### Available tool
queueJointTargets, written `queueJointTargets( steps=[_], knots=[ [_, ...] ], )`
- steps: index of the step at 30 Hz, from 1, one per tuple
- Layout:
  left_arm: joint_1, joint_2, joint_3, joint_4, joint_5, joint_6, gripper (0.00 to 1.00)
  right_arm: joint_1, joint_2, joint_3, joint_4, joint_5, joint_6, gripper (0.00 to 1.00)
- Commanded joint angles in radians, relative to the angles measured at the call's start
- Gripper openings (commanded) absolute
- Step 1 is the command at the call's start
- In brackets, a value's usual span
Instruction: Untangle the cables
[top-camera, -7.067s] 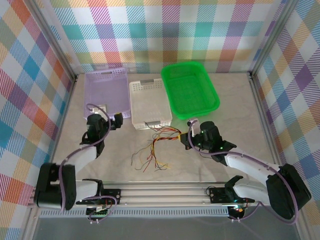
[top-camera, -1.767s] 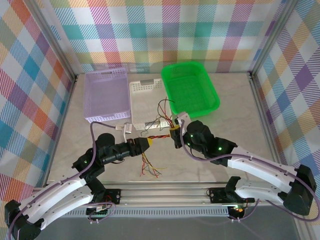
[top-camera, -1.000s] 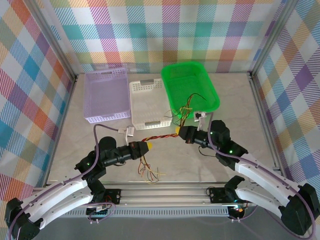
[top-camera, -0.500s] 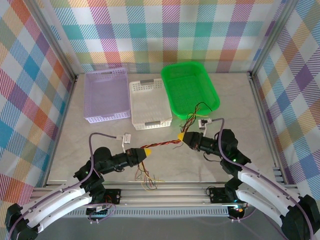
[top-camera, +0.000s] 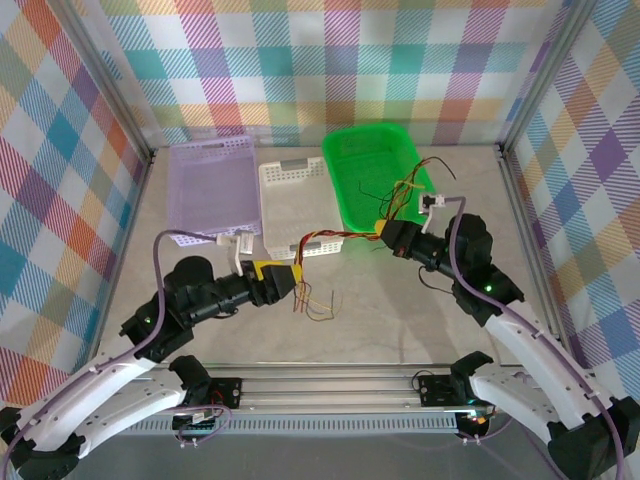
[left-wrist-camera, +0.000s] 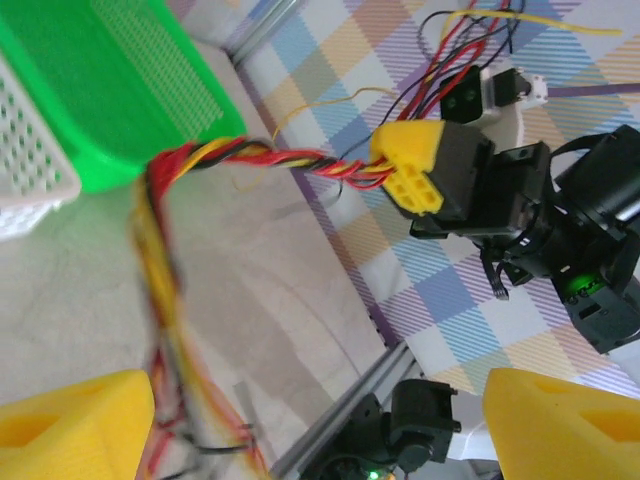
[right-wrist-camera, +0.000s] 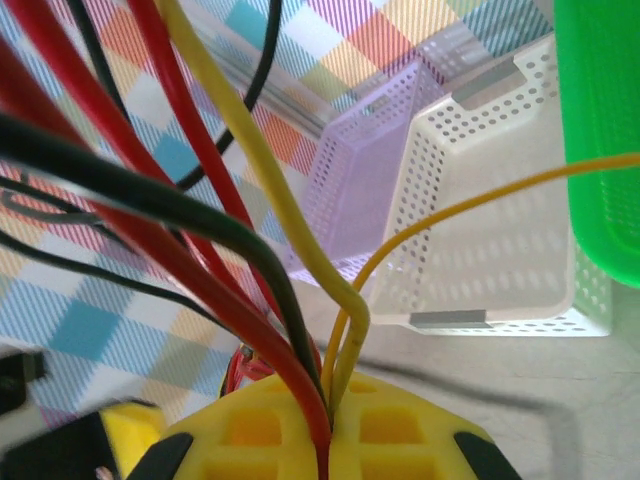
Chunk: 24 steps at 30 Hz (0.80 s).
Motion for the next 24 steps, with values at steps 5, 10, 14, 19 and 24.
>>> queueJointTargets(
  steps=[5, 10, 14, 19, 24],
  knots=[
    [0.004, 0.144, 0.252, -0.211, -0.085, 0.216, 0.86, 0.0, 0.096, 0.118, -0.232, -0.186, -0.249, 0.0],
    [0.004, 0.242, 0.283, -0.141, -0.017, 0.195, 0.86, 0.001, 0.089, 0.095, -0.186, -0.272, -0.252, 0.0],
    [0.004, 0.309, 0.247, -0.055, 0.084, 0.15, 0.85, 0.001, 0.077, 0.085, -0.136, -0.348, -0.247, 0.0],
    [0.005, 0.35, 0.234, -0.067, 0.115, 0.175, 0.85, 0.001, 0.058, 0.084, -0.104, -0.408, -0.245, 0.0],
    [0.004, 0.409, 0.242, -0.101, 0.14, 0.209, 0.79, 0.001, 0.066, 0.087, -0.062, -0.476, -0.224, 0.0]
  ],
)
